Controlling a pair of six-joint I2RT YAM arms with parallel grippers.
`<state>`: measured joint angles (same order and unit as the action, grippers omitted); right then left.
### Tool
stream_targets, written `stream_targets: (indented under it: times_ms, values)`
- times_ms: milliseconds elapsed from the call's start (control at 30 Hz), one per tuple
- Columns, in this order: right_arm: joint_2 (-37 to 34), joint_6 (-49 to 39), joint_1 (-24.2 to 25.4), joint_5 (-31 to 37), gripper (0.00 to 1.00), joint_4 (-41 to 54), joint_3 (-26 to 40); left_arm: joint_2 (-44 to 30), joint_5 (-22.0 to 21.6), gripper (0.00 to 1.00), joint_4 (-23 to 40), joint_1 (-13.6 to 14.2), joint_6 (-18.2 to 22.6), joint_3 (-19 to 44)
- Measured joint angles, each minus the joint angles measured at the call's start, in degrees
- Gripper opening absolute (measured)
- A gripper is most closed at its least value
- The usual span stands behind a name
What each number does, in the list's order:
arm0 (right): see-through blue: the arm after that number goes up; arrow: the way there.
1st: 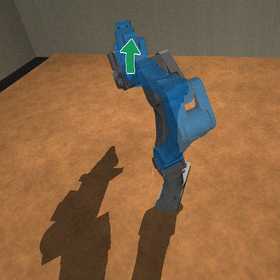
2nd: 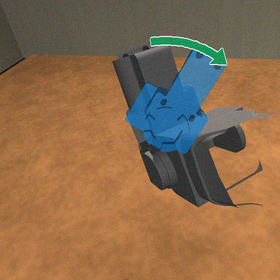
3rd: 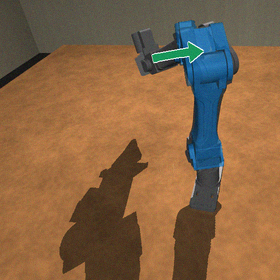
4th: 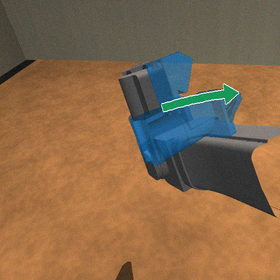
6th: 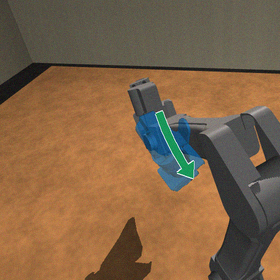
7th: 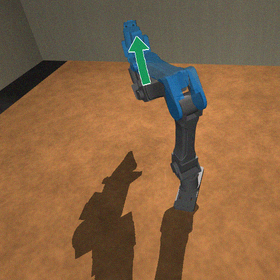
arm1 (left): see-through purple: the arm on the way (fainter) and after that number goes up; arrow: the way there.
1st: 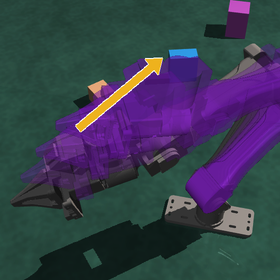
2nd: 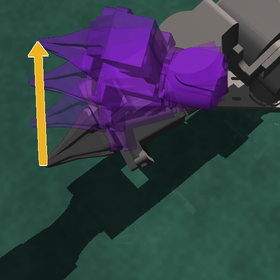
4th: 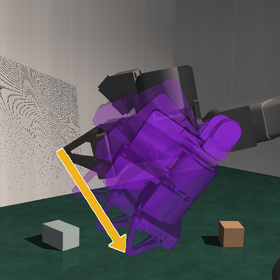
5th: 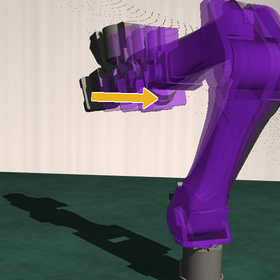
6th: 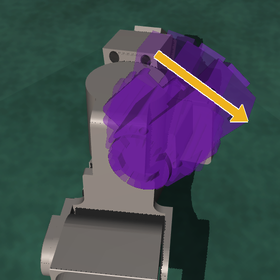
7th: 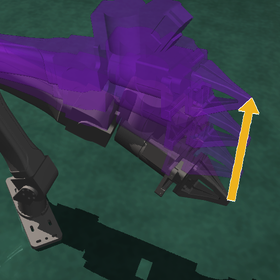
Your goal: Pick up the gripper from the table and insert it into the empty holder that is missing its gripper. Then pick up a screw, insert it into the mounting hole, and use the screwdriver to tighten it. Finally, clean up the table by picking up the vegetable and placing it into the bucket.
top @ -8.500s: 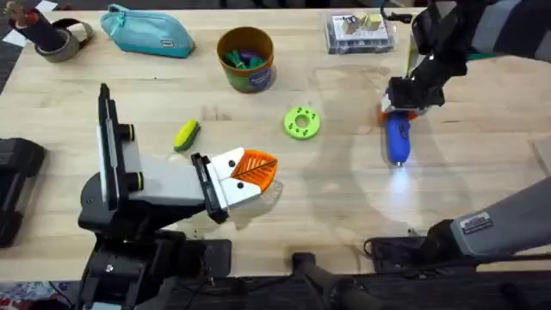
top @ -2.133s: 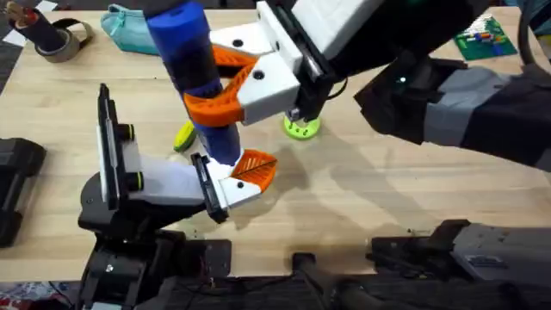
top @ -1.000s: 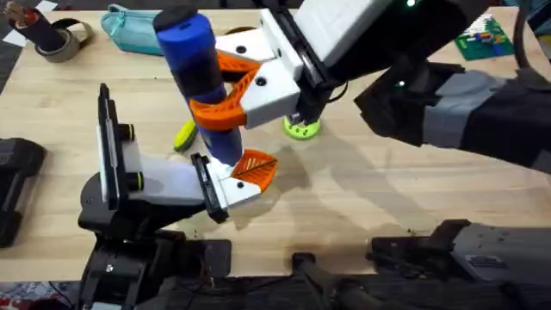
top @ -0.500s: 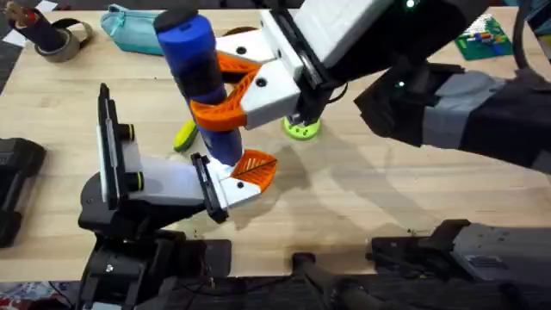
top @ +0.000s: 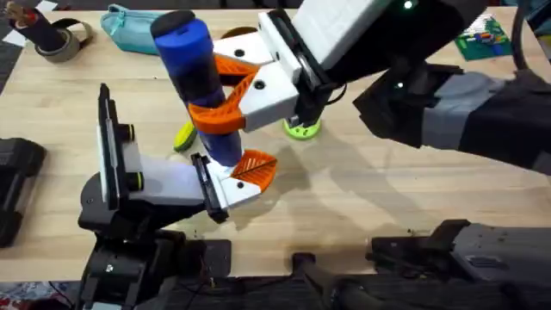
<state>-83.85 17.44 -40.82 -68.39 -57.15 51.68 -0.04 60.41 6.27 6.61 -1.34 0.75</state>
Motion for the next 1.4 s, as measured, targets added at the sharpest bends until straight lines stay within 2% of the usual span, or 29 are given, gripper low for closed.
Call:
stream_targets:
  times_ms: [1400]
  values:
    - [0.0,-1.5,0.0,1.0,0.023,1.9,0.0,0.0,0.0,0.006,0.0,0.0,0.0,0.0]
